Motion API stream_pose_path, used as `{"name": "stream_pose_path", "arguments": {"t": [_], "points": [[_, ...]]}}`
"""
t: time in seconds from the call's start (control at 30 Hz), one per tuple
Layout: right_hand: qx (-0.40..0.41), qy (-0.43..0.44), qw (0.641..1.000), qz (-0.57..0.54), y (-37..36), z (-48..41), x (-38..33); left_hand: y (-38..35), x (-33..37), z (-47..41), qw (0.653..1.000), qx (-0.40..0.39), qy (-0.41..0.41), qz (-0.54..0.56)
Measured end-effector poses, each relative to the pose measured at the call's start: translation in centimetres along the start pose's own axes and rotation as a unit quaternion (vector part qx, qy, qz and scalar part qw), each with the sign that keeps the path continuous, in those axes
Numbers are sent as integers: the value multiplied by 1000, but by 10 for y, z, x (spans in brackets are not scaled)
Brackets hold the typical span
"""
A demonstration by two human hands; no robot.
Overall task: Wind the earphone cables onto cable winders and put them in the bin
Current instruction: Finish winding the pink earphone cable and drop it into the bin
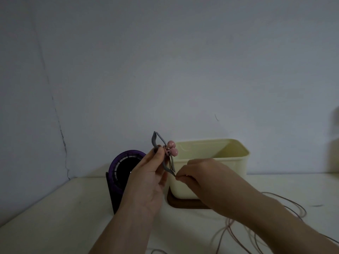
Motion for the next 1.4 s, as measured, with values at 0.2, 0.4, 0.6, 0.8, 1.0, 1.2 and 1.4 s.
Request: {"name": "stream_pose_path", "arguments": {"t": [0.2,0.4,0.6,0.8,1.0,1.2,1.4], "points": [[-28,2,998,64,8,2,-4,2,-11,-3,997,22,70,36],[-12,16,997,73,15,4,2,6,-14,-6,982,49,129,126],[-31,46,995,88,14,2,-7,4,-16,-6,994,32,78,68],[63,34,997,14,39,5,1,-4,-16,2,979,24,-87,-183],[146,3,988,-54,63,15,32,-23,-24,10,956,-86,-127,-250],[210,-25,964,-160,67,19,46,-26,-19,13,927,-127,-186,-299],[211,-27,952,-220,66,19,47,-28,-16,15,929,-172,-174,-277]]}}
Point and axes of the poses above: each hand's wrist, its own z-axis away from the middle knuckle, its own y-axis out of the back of the hand, x = y × z, the point moved 4 cm from there along -z, towards the middle knuckle, and after that the axes turned 5 degrees about y, right-handed, at the moved point
